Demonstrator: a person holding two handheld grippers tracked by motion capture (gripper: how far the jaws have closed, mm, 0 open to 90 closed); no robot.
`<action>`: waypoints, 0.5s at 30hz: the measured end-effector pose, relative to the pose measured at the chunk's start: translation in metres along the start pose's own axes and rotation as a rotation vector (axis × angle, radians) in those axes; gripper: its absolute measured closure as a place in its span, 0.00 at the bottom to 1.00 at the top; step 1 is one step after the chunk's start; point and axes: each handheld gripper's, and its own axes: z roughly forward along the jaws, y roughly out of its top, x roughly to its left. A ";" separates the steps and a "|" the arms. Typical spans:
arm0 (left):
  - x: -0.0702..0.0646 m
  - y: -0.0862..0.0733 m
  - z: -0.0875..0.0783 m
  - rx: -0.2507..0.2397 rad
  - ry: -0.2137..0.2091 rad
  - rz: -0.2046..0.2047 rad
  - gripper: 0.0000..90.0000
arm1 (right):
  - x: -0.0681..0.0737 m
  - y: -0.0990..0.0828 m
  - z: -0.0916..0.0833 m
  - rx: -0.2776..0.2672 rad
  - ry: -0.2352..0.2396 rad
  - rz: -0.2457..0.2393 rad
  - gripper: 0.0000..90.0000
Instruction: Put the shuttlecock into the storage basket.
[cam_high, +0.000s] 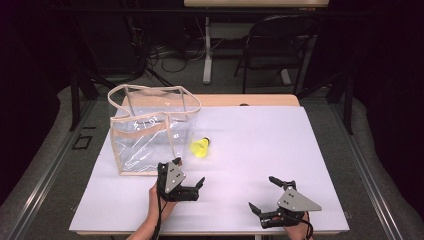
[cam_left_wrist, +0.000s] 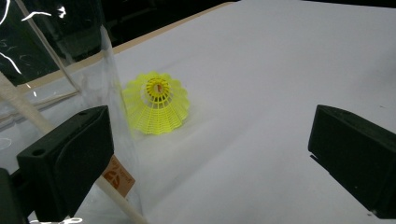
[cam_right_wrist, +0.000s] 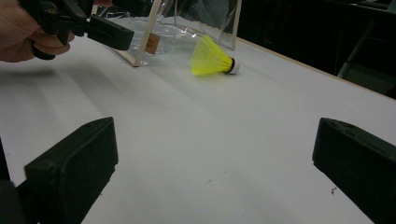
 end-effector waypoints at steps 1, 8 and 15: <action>0.000 0.001 0.002 0.011 0.002 0.001 0.00 | 0.000 0.000 0.000 0.002 0.000 -0.002 0.00; -0.005 0.004 0.014 0.058 0.004 0.007 0.00 | 0.000 0.000 0.000 0.005 -0.004 -0.002 0.00; -0.009 0.009 0.027 0.088 0.009 -0.011 0.03 | 0.001 0.000 0.000 0.011 -0.005 -0.012 0.00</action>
